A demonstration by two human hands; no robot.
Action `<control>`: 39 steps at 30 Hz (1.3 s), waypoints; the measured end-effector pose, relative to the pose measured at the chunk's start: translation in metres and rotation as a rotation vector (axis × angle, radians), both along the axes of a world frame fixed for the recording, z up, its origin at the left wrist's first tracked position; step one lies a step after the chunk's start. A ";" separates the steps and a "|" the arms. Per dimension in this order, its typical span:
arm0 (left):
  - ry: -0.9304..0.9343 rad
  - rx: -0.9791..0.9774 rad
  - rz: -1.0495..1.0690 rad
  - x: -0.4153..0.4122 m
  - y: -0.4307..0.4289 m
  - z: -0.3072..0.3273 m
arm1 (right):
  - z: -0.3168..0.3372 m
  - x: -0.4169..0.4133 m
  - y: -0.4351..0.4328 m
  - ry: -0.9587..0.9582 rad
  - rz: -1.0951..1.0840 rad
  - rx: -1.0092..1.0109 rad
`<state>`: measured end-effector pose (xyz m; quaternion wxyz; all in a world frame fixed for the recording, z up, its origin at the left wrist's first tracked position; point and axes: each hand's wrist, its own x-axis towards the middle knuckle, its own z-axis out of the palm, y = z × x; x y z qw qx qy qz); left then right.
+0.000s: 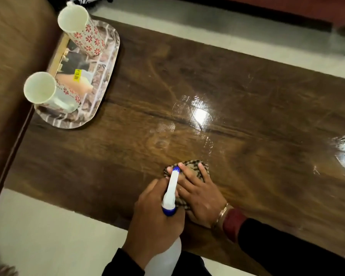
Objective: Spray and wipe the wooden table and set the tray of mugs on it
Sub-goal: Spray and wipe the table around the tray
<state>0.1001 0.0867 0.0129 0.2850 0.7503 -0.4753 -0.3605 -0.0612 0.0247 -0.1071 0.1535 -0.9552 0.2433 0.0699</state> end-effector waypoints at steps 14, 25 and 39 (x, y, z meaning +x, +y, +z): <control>-0.053 -0.004 0.142 -0.021 0.076 -0.003 | 0.005 0.018 -0.011 0.011 -0.365 -0.046; -0.017 0.068 0.106 -0.012 0.112 -0.014 | -0.003 -0.010 0.058 0.007 -0.128 -0.062; -0.030 0.088 0.242 0.029 0.131 -0.007 | -0.004 0.075 0.116 -0.021 -0.152 -0.031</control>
